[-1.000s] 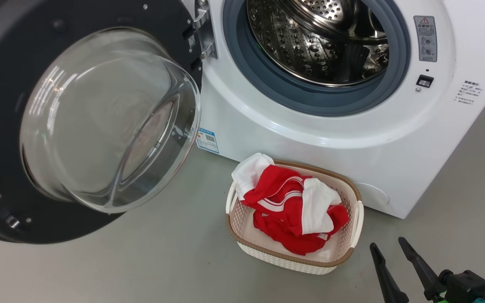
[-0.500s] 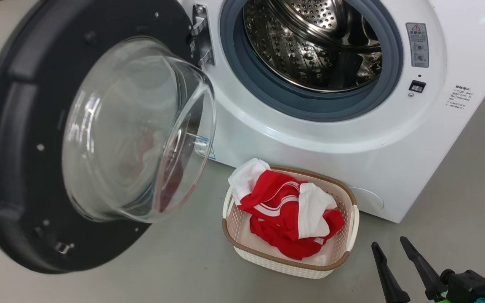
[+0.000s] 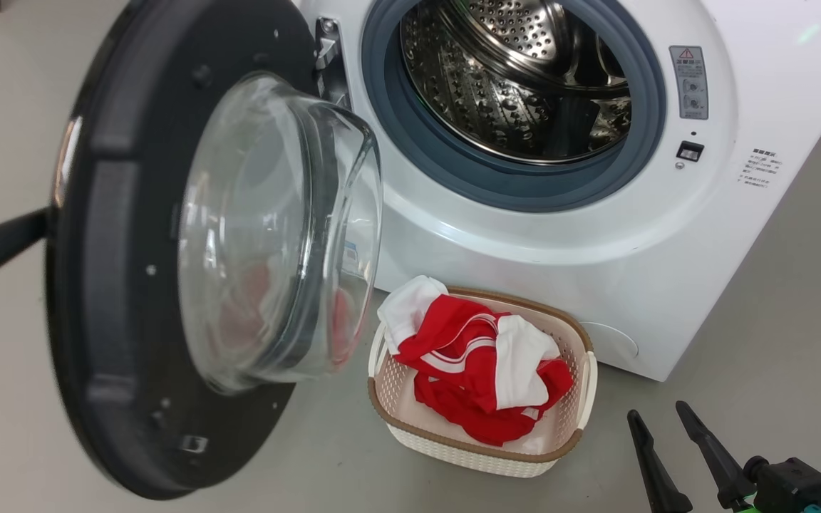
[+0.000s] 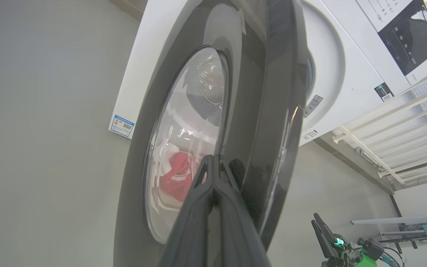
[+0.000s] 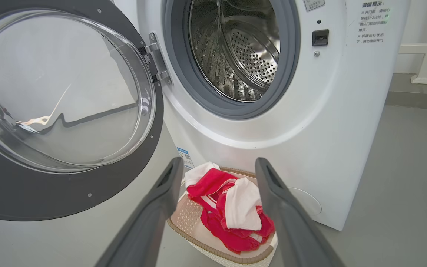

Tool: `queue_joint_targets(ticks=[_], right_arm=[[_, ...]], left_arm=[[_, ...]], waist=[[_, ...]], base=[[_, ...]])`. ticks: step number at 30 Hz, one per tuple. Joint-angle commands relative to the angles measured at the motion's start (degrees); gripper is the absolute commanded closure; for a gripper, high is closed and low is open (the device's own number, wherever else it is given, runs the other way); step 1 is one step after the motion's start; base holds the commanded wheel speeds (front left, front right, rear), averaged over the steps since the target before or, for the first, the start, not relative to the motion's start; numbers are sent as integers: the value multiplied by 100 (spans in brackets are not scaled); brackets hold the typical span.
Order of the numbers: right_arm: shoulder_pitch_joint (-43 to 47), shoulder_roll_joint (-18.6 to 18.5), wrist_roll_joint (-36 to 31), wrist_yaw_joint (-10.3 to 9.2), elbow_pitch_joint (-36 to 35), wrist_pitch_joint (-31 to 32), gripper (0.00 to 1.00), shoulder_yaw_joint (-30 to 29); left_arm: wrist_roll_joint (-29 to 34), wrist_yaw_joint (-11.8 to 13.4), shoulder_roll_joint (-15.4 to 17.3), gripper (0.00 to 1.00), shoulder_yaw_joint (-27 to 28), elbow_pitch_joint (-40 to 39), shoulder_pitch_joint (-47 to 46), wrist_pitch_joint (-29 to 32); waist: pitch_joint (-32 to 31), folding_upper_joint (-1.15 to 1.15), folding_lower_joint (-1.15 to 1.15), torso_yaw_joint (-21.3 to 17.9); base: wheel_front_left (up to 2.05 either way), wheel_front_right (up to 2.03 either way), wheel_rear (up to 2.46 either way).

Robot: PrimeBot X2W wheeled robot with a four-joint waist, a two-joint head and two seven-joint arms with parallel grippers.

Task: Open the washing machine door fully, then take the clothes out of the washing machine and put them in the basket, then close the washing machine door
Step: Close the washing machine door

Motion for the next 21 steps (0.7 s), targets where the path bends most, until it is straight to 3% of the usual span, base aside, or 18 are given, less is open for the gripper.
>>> queue_joint_targets(ticks=[1,11,21], right_arm=[[-131,-46,-102,1,-121,-37,0,136],[-105,-20,-104,1,-121,-37,0,157],[-121,1,-108,1,-117,-37,0,167]], left_arm=[[-158,-40,253,100,71,-329,-37,92],[-622,-40,153,100,-616,-1392,184,-158],[-637,-41,-112,100,-1231,-1971,181,-789]], waist=[[-20,0,0,-23],[-79,0,0,-163],[-59,0,0,-292]], base=[[0,0,0],[0,0,0],[0,0,0]])
